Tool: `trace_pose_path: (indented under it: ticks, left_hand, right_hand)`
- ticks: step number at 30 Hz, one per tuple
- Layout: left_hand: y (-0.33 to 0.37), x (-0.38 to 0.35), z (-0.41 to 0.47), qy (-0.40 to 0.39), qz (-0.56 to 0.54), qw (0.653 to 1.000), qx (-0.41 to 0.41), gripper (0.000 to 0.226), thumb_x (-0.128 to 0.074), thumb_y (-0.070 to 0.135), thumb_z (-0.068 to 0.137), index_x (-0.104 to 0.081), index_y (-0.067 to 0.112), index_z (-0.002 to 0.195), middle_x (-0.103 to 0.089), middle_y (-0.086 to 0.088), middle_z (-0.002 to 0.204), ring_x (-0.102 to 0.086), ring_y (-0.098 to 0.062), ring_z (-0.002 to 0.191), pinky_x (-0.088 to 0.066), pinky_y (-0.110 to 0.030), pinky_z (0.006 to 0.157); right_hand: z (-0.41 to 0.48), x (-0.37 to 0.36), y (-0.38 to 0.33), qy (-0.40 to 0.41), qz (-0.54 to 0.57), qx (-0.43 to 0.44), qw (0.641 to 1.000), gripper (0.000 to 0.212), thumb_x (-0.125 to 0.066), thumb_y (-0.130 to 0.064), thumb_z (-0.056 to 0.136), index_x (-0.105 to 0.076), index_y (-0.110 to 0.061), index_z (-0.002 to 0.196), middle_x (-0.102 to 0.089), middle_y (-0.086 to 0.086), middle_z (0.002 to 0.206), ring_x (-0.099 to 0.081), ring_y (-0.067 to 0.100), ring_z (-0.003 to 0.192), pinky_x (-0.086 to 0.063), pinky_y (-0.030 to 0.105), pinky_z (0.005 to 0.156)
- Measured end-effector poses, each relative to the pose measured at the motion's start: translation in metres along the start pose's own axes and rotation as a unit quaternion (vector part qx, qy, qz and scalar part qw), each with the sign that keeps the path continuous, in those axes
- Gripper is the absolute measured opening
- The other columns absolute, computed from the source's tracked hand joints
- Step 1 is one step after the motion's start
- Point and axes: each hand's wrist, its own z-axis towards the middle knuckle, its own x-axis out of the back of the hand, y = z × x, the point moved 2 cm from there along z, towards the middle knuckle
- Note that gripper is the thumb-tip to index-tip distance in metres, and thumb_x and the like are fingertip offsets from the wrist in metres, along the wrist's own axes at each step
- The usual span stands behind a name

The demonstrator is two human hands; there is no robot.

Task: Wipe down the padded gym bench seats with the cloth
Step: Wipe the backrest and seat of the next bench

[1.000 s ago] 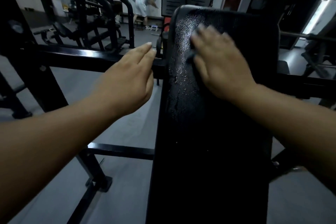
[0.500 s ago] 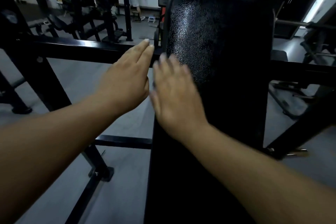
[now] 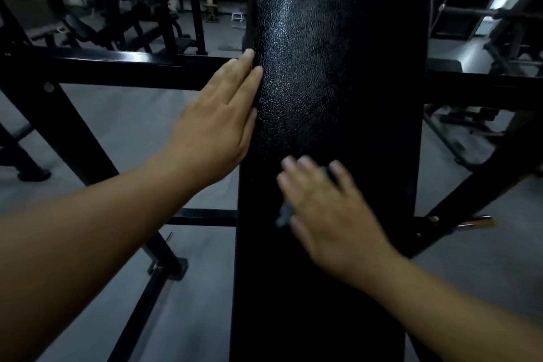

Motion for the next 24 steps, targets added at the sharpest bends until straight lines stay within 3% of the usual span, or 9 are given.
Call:
trace_pose_path:
  ticks: [3,5,9,11,15,16,19,21,24]
  left_hand:
    - [0.013,-0.011,-0.009,0.014,0.022,0.999,-0.037,0.055,-0.035,0.029,0.103,-0.034,0.002,0.151,-0.024,-0.015,0.162,-0.02,-0.031,0.151,-0.024,-0.044,0.121]
    - [0.018,-0.022,-0.014,0.018,0.04,0.998,-0.044,0.056,-0.034,0.028,0.104,-0.034,-0.002,0.151,-0.025,-0.018,0.161,-0.019,-0.034,0.151,-0.022,-0.044,0.123]
    - [0.021,-0.027,-0.015,0.029,0.06,0.997,-0.024,0.056,-0.033,0.028,0.104,-0.033,-0.001,0.151,-0.024,-0.018,0.161,-0.019,-0.033,0.151,-0.025,-0.047,0.121]
    - [0.027,-0.027,-0.018,0.027,0.057,0.998,-0.003,0.058,-0.033,0.031,0.103,-0.031,0.001,0.152,-0.022,-0.016,0.162,-0.017,-0.031,0.152,-0.024,-0.048,0.121]
    - [0.048,-0.04,-0.03,0.037,0.043,0.998,0.025,0.062,-0.034,0.032,0.101,-0.026,0.001,0.154,-0.017,-0.016,0.164,-0.012,-0.03,0.153,-0.017,-0.046,0.123]
    - [0.05,-0.044,-0.032,0.046,0.039,0.998,0.031,0.062,-0.035,0.03,0.101,-0.026,0.001,0.154,-0.017,-0.016,0.164,-0.012,-0.03,0.153,-0.018,-0.047,0.123]
    - [0.052,-0.048,-0.032,0.053,0.032,0.997,0.044,0.062,-0.035,0.029,0.1,-0.025,0.002,0.155,-0.016,-0.016,0.164,-0.011,-0.03,0.153,-0.018,-0.049,0.123]
    - [0.051,-0.047,-0.031,0.052,0.031,0.997,0.043,0.062,-0.034,0.029,0.101,-0.024,0.002,0.155,-0.015,-0.016,0.164,-0.009,-0.03,0.153,-0.017,-0.049,0.123]
    - [0.052,-0.049,-0.032,0.068,0.041,0.996,0.032,0.061,-0.033,0.028,0.101,-0.025,-0.001,0.154,-0.016,-0.018,0.163,-0.011,-0.033,0.152,-0.019,-0.051,0.122]
  right_hand:
    - [0.042,0.015,0.049,0.051,-0.001,-0.169,0.984,0.064,-0.032,-0.038,0.098,-0.034,-0.007,0.153,-0.023,0.016,0.163,-0.021,0.033,0.151,-0.016,0.056,0.12]
    - [0.062,0.014,0.029,0.076,0.022,-0.232,0.97,0.068,-0.032,-0.044,0.098,-0.032,-0.005,0.154,-0.018,0.017,0.164,-0.014,0.035,0.152,-0.012,0.056,0.122]
    - [-0.003,-0.004,0.001,0.017,0.012,-0.049,0.999,0.063,-0.043,-0.038,0.095,-0.039,-0.008,0.151,-0.027,0.012,0.162,-0.023,0.032,0.151,-0.02,0.055,0.12]
    - [-0.02,0.0,0.043,0.018,-0.023,-0.034,0.999,0.063,-0.043,-0.036,0.094,-0.038,-0.01,0.151,-0.029,0.011,0.161,-0.027,0.029,0.149,-0.019,0.054,0.118]
    - [0.025,0.011,0.072,0.09,0.009,-0.273,0.958,0.067,-0.034,-0.041,0.096,-0.035,-0.006,0.153,-0.026,0.016,0.162,-0.021,0.035,0.151,-0.013,0.054,0.121]
    - [0.024,0.008,0.057,0.097,0.028,-0.267,0.959,0.067,-0.035,-0.042,0.097,-0.036,-0.004,0.152,-0.026,0.017,0.162,-0.02,0.037,0.151,-0.013,0.055,0.121]
    - [-0.041,-0.006,0.026,0.013,0.005,-0.076,0.997,0.064,-0.041,-0.038,0.097,-0.034,-0.008,0.153,-0.025,0.013,0.163,-0.022,0.033,0.15,-0.018,0.053,0.12]
    - [-0.076,-0.002,0.057,-0.012,-0.003,-0.053,0.999,0.064,-0.041,-0.037,0.096,-0.03,-0.011,0.154,-0.023,0.01,0.163,-0.022,0.03,0.15,-0.015,0.05,0.121]
    - [-0.044,0.004,0.102,0.044,0.032,-0.276,0.96,0.067,-0.029,-0.039,0.098,-0.023,-0.007,0.157,-0.016,0.016,0.165,-0.013,0.032,0.153,-0.005,0.047,0.124]
